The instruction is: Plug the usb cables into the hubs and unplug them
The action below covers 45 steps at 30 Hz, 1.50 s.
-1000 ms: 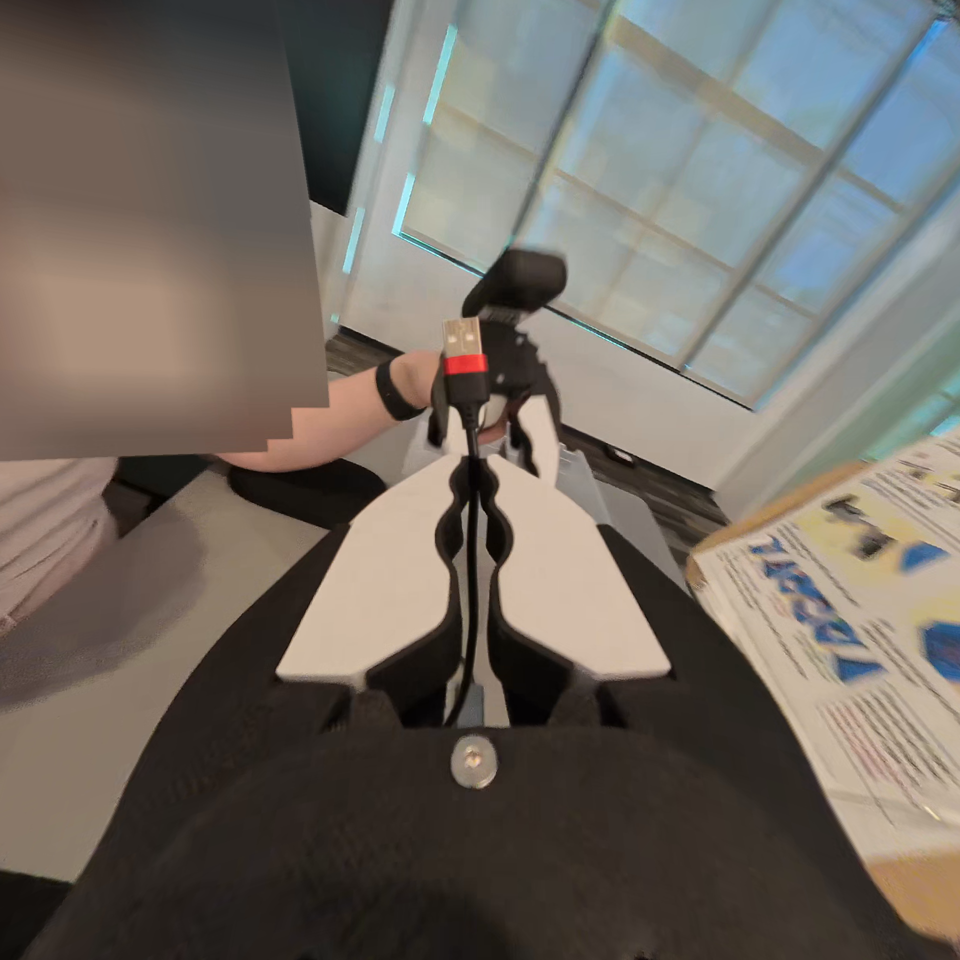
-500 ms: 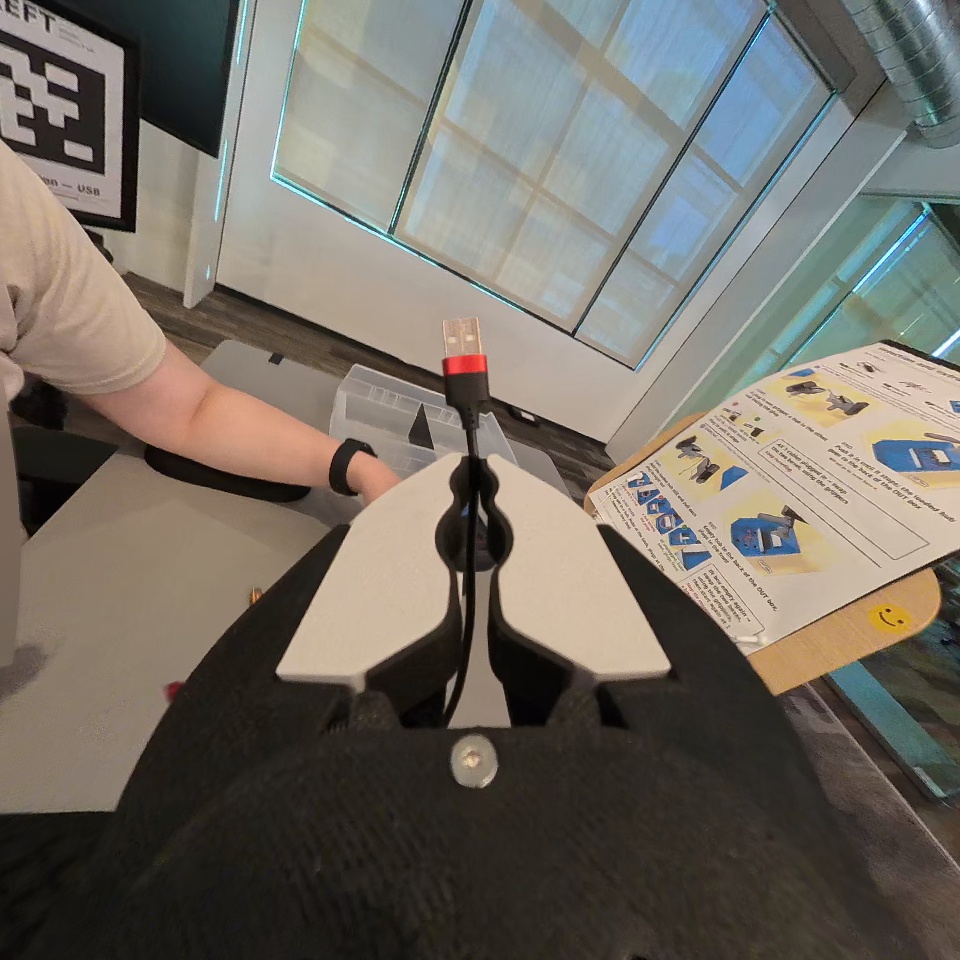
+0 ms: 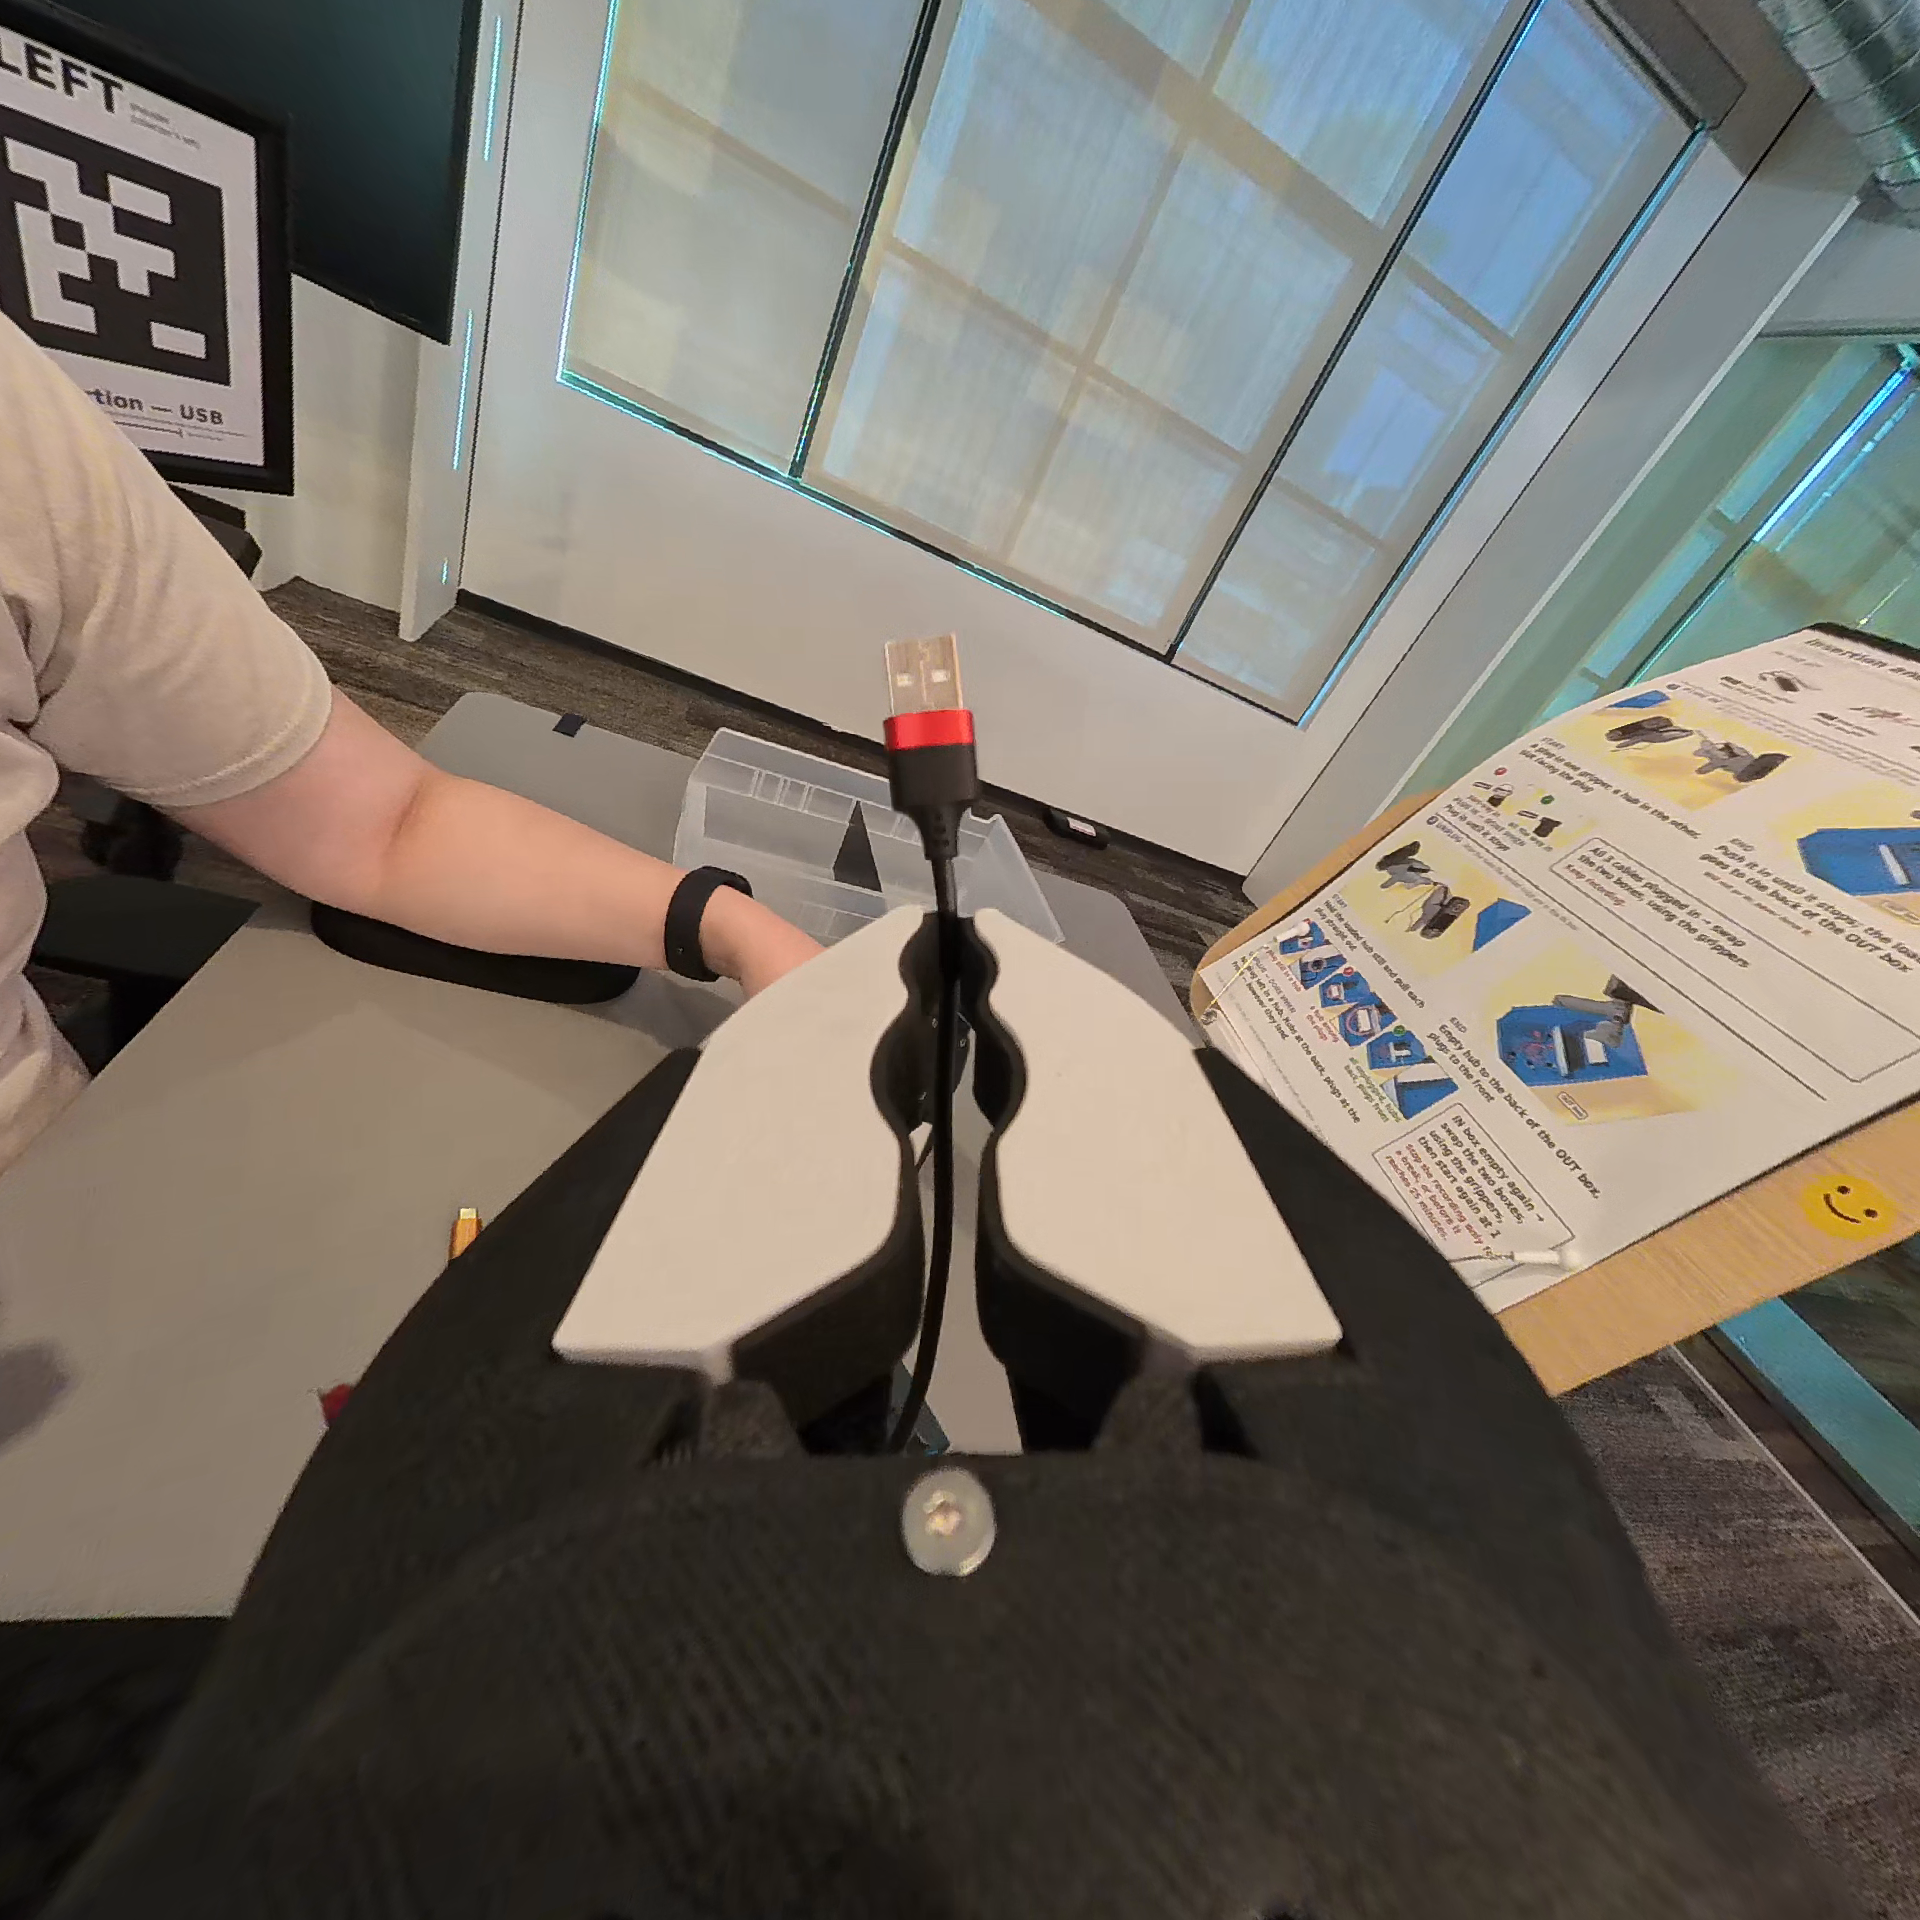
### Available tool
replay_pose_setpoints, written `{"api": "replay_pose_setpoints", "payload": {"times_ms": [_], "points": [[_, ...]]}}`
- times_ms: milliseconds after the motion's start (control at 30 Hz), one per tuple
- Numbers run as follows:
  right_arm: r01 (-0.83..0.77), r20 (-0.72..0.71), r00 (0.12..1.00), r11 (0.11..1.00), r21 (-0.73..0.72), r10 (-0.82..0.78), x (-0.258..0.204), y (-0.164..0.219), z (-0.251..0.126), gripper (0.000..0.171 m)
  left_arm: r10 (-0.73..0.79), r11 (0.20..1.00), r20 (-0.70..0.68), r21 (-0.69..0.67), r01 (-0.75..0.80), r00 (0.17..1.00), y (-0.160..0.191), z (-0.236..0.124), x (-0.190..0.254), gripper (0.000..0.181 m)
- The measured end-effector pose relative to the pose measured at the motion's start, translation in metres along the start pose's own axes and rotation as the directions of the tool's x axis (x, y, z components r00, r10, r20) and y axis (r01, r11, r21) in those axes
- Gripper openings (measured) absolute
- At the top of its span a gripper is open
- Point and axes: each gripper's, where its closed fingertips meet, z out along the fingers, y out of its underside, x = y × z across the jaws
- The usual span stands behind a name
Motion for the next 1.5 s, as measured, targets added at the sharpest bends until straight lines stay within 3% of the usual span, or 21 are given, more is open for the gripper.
{"api": "replay_pose_setpoints", "payload": {"times_ms": [200, 267, 367, 433, 567, 667, 733, 800, 900, 967, 1033, 1100, 1300, 1367, 1500], "points": [[-0.003, -0.003, 1.000, 0.999, -0.035, 0.003, 0.003, 0.009, 0.009, 0.004, 0.001, 1.000, 0.058, -0.002, -0.001, 0.998, -0.001, -0.003, -0.007, 0.030], [0.007, -0.043, 0.999, 0.997, -0.078, -0.010, 0.010, 0.017, 0.014, 0.004, 0.019, 1.000, 0.198, 0.008, -0.021, 0.980, -0.003, -0.010, -0.023, 0.030], [0.045, -0.130, 0.990, 0.992, -0.119, -0.060, 0.025, 0.026, 0.024, 0.004, 0.069, 0.997, 0.457, -0.016, -0.069, 0.887, -0.004, -0.026, -0.055, 0.030], [0.089, -0.196, 0.974, 0.988, -0.124, -0.112, 0.035, 0.027, 0.032, 0.004, 0.113, 0.993, 0.534, -0.038, -0.110, 0.838, -0.004, -0.031, -0.065, 0.030], [0.228, -0.317, 0.908, 0.958, -0.175, -0.274, 0.048, 0.029, 0.048, 0.004, 0.150, 0.988, 0.483, -0.035, -0.152, 0.863, -0.005, -0.030, -0.059, 0.033], [0.337, -0.359, 0.836, 0.904, -0.262, -0.415, 0.050, 0.032, 0.064, 0.004, 0.090, 0.973, 0.328, 0.171, -0.153, 0.940, -0.028, -0.051, -0.032, 0.035], [0.385, -0.381, 0.782, 0.862, -0.329, -0.494, 0.052, 0.036, 0.075, 0.004, 0.100, 0.924, 0.220, 0.341, -0.173, 0.970, -0.049, -0.083, -0.001, 0.043], [0.416, -0.374, 0.734, 0.811, -0.412, -0.567, 0.052, 0.044, 0.087, 0.004, 0.180, 0.826, 0.190, 0.504, -0.253, 0.965, -0.066, -0.124, 0.036, 0.045], [0.426, -0.337, 0.676, 0.720, -0.548, -0.656, 0.056, 0.063, 0.103, 0.004, 0.313, 0.606, 0.270, 0.682, -0.410, 0.911, -0.077, -0.175, 0.095, 0.052], [0.443, -0.309, 0.645, 0.672, -0.594, -0.699, 0.055, 0.072, 0.111, 0.004, 0.329, 0.469, 0.329, 0.756, -0.456, 0.885, -0.078, -0.197, 0.121, 0.043], [0.461, -0.284, 0.634, 0.647, -0.608, -0.719, 0.052, 0.077, 0.119, 0.004, 0.338, 0.393, 0.376, 0.777, -0.493, 0.863, -0.077, -0.207, 0.136, 0.042], [0.490, -0.261, 0.626, 0.631, -0.601, -0.735, 0.046, 0.080, 0.126, 0.004, 0.346, 0.423, 0.389, 0.747, -0.512, 0.854, -0.075, -0.203, 0.137, 0.046], [0.542, -0.214, 0.619, 0.607, -0.581, -0.756, 0.031, 0.080, 0.141, 0.004, 0.394, 0.470, 0.285, 0.755, -0.458, 0.874, -0.074, -0.193, 0.136, 0.029], [0.546, -0.217, 0.614, 0.607, -0.578, -0.759, 0.030, 0.080, 0.142, 0.003, 0.437, 0.502, 0.263, 0.722, -0.476, 0.860, -0.069, -0.185, 0.136, 0.007], [0.565, -0.179, 0.635, 0.609, -0.557, -0.752, 0.025, 0.085, 0.145, 0.006, 0.445, 0.502, 0.262, 0.719, -0.481, 0.856, -0.068, -0.187, 0.137, 0.006]]}}
